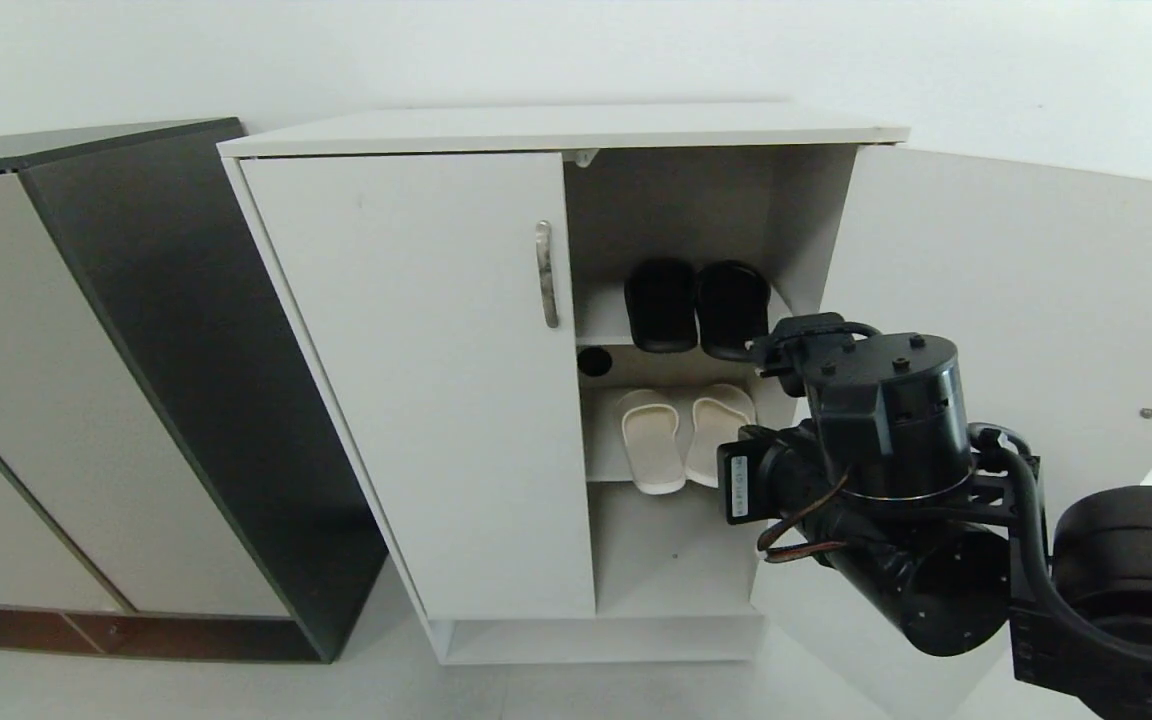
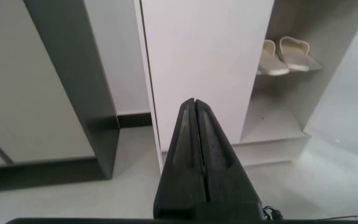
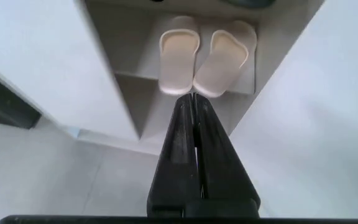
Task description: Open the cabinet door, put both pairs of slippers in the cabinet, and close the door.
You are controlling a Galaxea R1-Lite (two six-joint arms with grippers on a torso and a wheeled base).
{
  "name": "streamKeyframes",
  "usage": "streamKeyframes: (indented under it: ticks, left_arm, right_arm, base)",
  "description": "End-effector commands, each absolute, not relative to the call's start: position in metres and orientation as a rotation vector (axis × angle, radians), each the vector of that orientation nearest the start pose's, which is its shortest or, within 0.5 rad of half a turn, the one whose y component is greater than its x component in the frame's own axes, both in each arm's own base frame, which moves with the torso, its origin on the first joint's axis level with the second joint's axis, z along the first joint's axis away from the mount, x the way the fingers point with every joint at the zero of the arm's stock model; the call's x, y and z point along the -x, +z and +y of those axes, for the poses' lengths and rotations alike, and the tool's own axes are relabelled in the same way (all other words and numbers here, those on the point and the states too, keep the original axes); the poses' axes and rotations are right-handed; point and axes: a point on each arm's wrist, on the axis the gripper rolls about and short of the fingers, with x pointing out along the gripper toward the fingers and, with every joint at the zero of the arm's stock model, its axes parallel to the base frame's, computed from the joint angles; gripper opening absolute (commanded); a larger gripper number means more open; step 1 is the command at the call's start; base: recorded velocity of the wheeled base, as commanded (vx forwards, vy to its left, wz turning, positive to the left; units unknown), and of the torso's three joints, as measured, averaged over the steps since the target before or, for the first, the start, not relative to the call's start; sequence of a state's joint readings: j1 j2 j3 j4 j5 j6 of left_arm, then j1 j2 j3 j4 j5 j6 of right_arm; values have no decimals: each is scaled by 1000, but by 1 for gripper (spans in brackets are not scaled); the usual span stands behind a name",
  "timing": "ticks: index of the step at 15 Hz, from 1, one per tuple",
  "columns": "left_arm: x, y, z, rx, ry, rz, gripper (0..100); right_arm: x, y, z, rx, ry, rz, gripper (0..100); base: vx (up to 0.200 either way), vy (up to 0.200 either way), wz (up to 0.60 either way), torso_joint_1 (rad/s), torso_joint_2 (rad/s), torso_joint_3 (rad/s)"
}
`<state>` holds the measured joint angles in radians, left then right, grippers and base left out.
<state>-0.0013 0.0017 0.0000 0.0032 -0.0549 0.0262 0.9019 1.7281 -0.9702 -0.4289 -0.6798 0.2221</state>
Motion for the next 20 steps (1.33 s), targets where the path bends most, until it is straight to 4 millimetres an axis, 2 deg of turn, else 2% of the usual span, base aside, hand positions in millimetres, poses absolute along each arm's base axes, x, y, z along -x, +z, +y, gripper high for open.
streamKeyframes:
  ticks: [1,4,9,20]
  left_arm:
    - [23,75,-1,-26,-57,4,0]
    - [23,75,-1,-26,-57,5,0]
    - [23,75,-1,-27,-57,5,0]
    - [23,75,-1,-27,-57,4,0]
  right_arm:
    - [-208,198,241,10,194,256,0]
    - [-201,192,237,5,271,259,0]
    - [-200,188,235,39,271,262,0]
    - [-203,183,238,51,269,271,0]
  base:
    - [-200,0,0,-2,2,7]
    - [-200,0,0,2,2,4]
    - [-200,0,0,4,3,3]
    - [0,0,0,0,0,0]
